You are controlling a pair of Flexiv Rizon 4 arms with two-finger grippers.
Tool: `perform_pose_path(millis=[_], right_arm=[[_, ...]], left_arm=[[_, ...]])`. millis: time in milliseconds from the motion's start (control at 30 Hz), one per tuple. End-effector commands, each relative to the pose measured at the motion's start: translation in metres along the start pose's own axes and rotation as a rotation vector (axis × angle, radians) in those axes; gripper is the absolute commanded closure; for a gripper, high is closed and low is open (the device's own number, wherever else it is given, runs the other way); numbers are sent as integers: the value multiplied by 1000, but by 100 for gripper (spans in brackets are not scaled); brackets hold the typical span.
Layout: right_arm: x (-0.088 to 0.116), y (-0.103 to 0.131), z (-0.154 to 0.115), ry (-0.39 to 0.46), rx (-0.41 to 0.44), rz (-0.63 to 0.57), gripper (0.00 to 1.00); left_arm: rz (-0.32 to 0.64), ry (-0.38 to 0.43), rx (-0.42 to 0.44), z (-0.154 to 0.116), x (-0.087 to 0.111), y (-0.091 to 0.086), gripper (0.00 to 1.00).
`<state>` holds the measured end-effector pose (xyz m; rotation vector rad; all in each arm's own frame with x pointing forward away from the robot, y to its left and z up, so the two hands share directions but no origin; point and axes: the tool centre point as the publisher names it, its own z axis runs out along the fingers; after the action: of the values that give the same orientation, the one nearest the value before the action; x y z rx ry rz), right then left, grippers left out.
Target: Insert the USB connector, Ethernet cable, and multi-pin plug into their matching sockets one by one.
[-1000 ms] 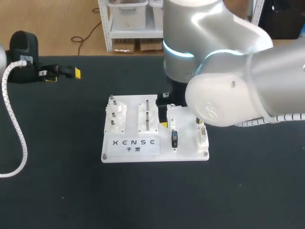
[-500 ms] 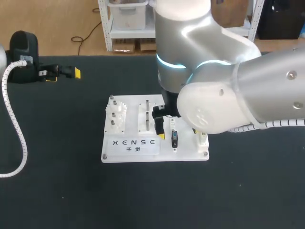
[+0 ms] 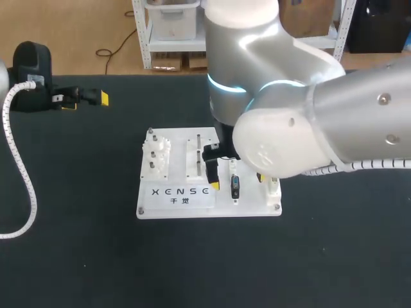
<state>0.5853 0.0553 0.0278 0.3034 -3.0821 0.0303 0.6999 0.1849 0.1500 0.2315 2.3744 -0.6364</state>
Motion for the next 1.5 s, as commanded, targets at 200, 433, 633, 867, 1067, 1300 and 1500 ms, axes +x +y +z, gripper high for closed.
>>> perform_pose_path(millis=[200,433,633,867,1067,1300,1500], right_arm=[[0,1,0,1,1,1,0],[0,1,0,1,1,1,0],[3,6,7,16,25,12,0],[2,9,9,23,17,19,0],[0,7,9,25,15,38,0],[-1,8,8,23,1,66,41],[5,10,7,6,-9,71,54]], left_arm=[[0,0,0,0,0,0,0],[0,0,0,0,0,0,0],[0,0,0,0,0,0,0],[0,0,0,0,0,0,0],[0,0,0,0,0,0,0],[0,0,0,0,0,0,0],[0,0,0,0,0,0,0]])
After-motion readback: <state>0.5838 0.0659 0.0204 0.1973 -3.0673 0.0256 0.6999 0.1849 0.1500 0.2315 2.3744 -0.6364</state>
